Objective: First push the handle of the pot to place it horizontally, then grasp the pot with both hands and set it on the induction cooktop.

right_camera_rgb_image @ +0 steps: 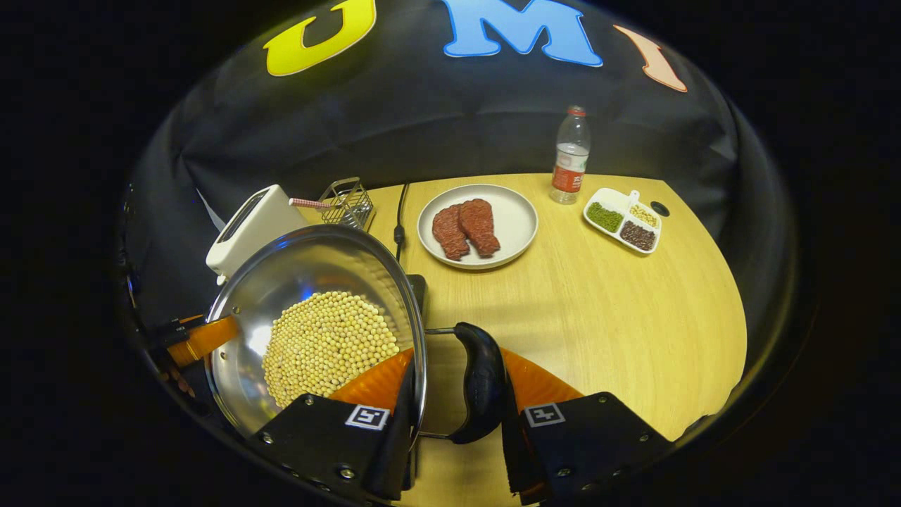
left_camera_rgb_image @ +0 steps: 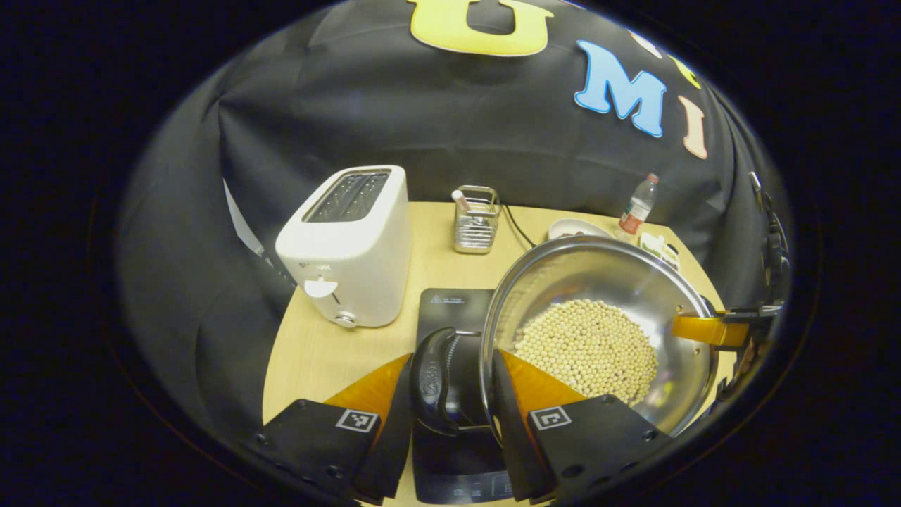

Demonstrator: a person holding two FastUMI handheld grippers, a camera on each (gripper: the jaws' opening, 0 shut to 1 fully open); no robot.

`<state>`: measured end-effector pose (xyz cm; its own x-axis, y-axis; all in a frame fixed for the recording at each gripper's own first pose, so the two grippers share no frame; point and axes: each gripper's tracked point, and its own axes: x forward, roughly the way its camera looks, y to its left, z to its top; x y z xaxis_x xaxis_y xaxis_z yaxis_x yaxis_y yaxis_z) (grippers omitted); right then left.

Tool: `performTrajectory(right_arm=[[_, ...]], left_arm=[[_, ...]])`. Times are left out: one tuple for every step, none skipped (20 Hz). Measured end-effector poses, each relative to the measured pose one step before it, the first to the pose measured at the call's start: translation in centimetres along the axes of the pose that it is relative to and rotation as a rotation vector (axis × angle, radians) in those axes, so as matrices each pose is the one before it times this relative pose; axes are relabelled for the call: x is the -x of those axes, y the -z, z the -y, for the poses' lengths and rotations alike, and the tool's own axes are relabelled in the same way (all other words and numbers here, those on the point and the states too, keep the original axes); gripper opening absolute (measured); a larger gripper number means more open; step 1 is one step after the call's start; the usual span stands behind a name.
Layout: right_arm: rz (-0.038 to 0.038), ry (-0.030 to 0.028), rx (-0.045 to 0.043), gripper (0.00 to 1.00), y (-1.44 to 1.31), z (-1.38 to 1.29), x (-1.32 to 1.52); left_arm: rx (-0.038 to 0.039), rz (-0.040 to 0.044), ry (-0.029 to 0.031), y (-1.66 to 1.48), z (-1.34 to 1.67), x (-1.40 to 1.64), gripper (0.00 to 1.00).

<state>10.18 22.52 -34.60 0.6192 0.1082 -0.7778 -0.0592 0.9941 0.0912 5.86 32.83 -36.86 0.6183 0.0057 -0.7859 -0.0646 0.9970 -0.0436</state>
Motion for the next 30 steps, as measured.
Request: performTrajectory(right_arm=[[-0.00382,-0.00247,-0.00108,0.55,0.039,-0.521,-0.429],[-0.00391,-0.00065,-0.00153,0.55,0.046,-0.478,-0.342],[-0.00397,0.00046,0.00079,0.55,0.177,-0.515,-0.111],[-0.00184,0.00107,-0.00066,0.55,-0.077,-0.327,-0.145],[-0.00185,0.00091,0.00142,0.55,-0.27,-0.066,-0.492],[-0.00093,0.0011,0.00321,0.55,-0.109,-0.262,-0.179],[-0.00185,0.00179,0.00206,0.55,0.332,-0.178,0.096],[-0.00185,0.00239,0.00244,0.55,0.082,0.006,-0.027],[-0.00026,0.00121,-0.00007,0.55,-0.066,-0.162,-0.136],[-0.00086,0.00096,-0.00023,0.55,0.038,-0.156,-0.186],[-0.00138,0.00185,-0.00131,0.55,0.11,-0.185,-0.233],[-0.00125,0.00305,0.00026,0.55,0.054,-0.097,-0.184],[-0.00098,0.00197,-0.00032,0.55,0.105,0.024,-0.168],[-0.00468,0.00095,-0.00853,0.55,0.135,0.014,-0.068],[-0.00295,-0.00041,-0.00406,0.55,0.157,-0.029,-0.188],[-0.00366,0.00126,-0.00198,0.55,0.193,-0.062,-0.051],[-0.00032,0.00175,0.00234,0.55,0.189,0.024,-0.205],[0.00427,0.00186,-0.00291,0.55,-0.01,0.067,0.123],[0.00165,0.00291,-0.00542,0.55,0.144,0.036,-0.262],[-0.00399,0.00015,-0.00685,0.55,0.244,0.039,0.011],[0.00024,-0.00325,-0.00746,0.55,0.157,-0.006,-0.228],[0.00463,-0.0018,-0.00583,0.55,0.129,0.007,-0.044],[0.00284,-0.00362,-0.00553,0.55,0.087,-0.041,-0.108],[0.00369,-0.00535,-0.00484,0.55,0.068,-0.02,-0.002],[0.00584,-0.00631,-0.0056,0.55,-0.024,-0.077,-0.121],[0.00408,-0.00193,0.00362,0.55,-0.133,-0.001,0.023],[0.00285,-0.00096,0.0105,0.56,-0.002,0.001,-0.077],[0.00488,-0.0036,0.02069,0.58,-0.197,0.035,0.071],[0.00719,-0.00208,0.03214,0.56,-0.1,0.07,0.089],[0.02413,-0.00619,0.0269,0.65,-0.594,0.107,0.593]], left_arm=[[-0.00197,-0.00143,-0.00333,-0.078,-0.403,-0.057,0.64],[-0.00202,-0.0029,-0.00199,-0.05,-0.518,-0.205,0.6],[0.00033,-0.00439,-0.00017,0.121,-0.496,-0.279,0.6],[0.00051,-0.00215,0.00118,-0.042,-0.454,-0.281,0.64],[0.00313,-0.00243,0.00034,-0.001,-0.285,-0.316,0.6],[0.00154,-0.00314,-0.0006,-0.052,-0.291,-0.295,0.64],[-0.00418,-0.00227,-0.00109,0.155,-0.279,-0.167,0.64],[-0.00062,-0.00298,0.00078,0.066,-0.218,-0.181,0.61],[0.0025,-0.00446,0.00354,0.139,0.047,-0.136,0.6],[0.00346,-0.00189,0.00505,0.021,-0.128,-0.324,0.64],[0.00056,-0.00181,0.00358,0.109,-0.08,-0.278,0.64],[-0.00056,-0.00326,0.00187,0.075,-0.032,-0.197,0.64],[-0.00177,-0.00152,0.00111,0.228,-0.033,-0.182,0.64],[0.00164,-0.00351,0.0016,0.109,-0.029,-0.181,0.64],[0.00152,-0.00184,0.00221,0.109,-0.037,-0.274,0.6],[-0.00213,-0.00191,0.00116,0.078,-0.024,-0.263,0.64],[-0.00201,-0.00136,0.00117,0.124,-0.014,-0.189,0.64],[0.00089,0.00785,0.004,-0.259,0.07,0.015,0.67],[0.00514,0.00605,0.00439,0.165,0.044,-0.105,0.64],[0.00227,0.0071,0.00158,0.082,-0.147,0.13,0.6],[-0.00903,0.01229,-0.00093,-0.044,-0.138,0.14,0.61],[-0.0103,0.00747,-0.00032,-0.127,-0.069,0.092,0.64],[-0.00769,0.00771,-0.00125,-0.107,0.153,-0.061,0.64],[-0.00332,0.00785,-0.0017,-0.151,0.042,-0.108,0.67],[-0.00256,0.00539,-0.00006,0.095,-0.118,-0.008,0.63],[0.00301,0.00347,0.00395,-0.08,-0.039,-0.105,0.64],[0.01134,0.00269,0.0064,0.087,0.012,0.248,0.65],[0.0141,0.01337,-0.01144,-0.393,-0.383,0.198,0.69],[0.01529,0.01562,-0.01607,-0.331,-0.559,0.207,0.73],[0.01406,0.01712,-0.01571,-0.464,-0.515,0.626,0.81]])
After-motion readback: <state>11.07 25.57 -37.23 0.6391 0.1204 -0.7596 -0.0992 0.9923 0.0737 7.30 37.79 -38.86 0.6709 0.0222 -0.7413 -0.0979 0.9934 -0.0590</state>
